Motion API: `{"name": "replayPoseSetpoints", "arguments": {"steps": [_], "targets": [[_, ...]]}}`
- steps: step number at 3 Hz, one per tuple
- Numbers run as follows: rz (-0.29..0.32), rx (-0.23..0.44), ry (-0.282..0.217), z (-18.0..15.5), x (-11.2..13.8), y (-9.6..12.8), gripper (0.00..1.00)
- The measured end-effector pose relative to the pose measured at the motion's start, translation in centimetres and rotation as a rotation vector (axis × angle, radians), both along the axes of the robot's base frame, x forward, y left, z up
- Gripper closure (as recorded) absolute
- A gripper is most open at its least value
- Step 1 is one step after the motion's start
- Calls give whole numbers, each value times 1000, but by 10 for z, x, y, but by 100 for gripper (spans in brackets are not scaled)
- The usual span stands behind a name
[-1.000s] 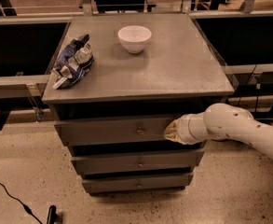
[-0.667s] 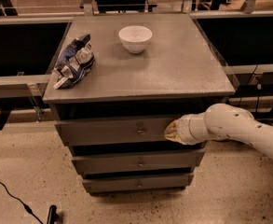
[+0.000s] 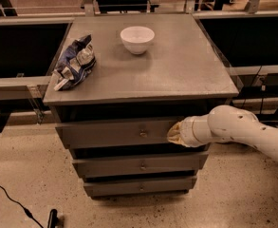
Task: Close top drawer
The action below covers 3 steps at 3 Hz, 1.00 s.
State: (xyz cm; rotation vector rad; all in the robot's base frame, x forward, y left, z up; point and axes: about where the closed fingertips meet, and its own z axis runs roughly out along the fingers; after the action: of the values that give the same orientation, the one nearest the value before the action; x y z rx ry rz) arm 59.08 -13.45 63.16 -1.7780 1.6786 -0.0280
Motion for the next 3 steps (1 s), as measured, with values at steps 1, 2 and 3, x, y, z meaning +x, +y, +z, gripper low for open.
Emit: {"name": "replayPoseSetpoints", "arguments": {"steps": [1, 2, 3], "targets": [[26, 6, -16, 8, -8, 3, 15], [38, -8, -39, 21, -22, 4, 0], [38, -8, -39, 21, -30, 6, 0]]}}
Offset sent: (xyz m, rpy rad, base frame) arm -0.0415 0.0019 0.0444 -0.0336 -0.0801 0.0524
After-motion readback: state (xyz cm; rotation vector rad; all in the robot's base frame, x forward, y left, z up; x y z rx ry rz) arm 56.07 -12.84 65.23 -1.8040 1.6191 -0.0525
